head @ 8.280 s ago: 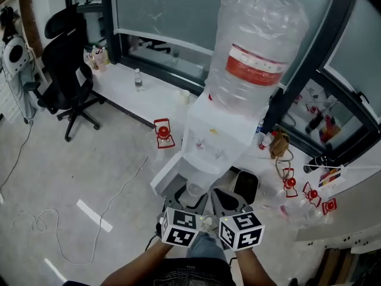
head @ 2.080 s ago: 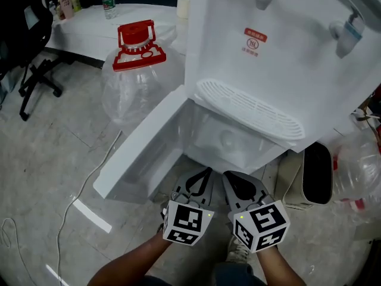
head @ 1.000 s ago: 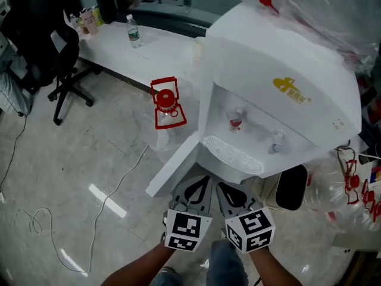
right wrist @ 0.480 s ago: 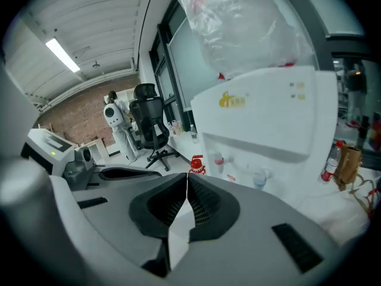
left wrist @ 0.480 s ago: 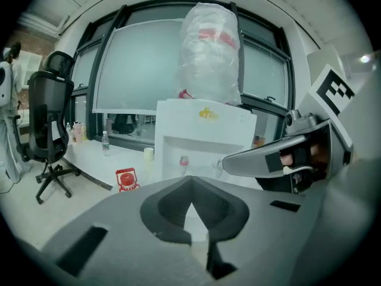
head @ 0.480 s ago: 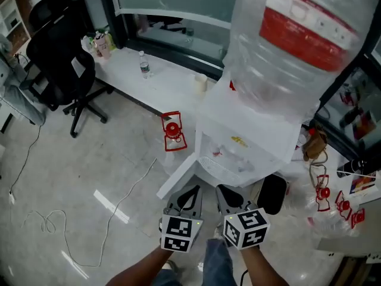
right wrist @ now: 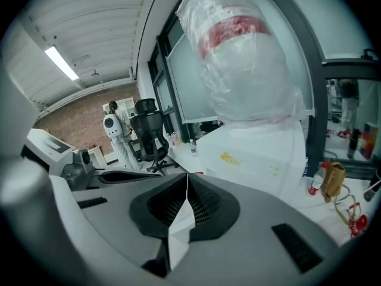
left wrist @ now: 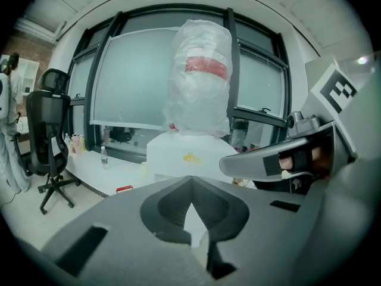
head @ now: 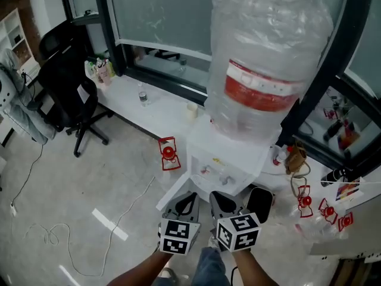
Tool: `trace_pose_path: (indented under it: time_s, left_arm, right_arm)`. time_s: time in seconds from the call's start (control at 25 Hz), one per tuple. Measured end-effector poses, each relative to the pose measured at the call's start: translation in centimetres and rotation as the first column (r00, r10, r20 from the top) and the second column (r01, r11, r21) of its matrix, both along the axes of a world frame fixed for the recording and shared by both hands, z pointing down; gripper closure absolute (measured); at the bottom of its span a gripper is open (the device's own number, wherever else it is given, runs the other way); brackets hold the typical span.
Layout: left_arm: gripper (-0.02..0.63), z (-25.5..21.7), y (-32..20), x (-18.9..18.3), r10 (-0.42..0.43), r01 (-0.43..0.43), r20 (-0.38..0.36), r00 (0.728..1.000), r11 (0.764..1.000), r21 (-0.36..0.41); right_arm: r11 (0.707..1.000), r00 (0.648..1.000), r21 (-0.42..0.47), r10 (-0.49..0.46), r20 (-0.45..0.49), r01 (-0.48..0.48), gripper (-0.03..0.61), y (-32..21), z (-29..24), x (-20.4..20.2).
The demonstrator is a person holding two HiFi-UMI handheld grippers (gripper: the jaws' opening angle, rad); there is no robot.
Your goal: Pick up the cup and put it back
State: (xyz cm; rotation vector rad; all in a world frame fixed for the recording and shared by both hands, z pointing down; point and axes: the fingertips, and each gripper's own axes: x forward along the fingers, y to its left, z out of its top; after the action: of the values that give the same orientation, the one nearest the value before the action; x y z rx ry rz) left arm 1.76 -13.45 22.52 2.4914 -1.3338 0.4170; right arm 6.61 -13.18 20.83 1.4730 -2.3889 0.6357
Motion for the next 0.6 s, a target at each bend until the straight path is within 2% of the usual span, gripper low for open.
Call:
trace_pose_path:
  time_s: [0.28,0.6]
  left_arm:
    - [0.603,-3.4,2.5,1.0,0.062,-0.062,-0.005,0.998,0.998,0.025]
    - [0.603,-6.0,4.0,1.2,0.111,-0.110,-0.007,0.994,0.990,0.085]
  right_arm:
    - [1.000,1.000,0.020,0.003,-0.030,-0.003,0.558,3.0,-2.7,0.0]
    - [0.997,0.998,0.051,0.056,-0.023,-0.055,0.557,5.4,-4.5,-0.6]
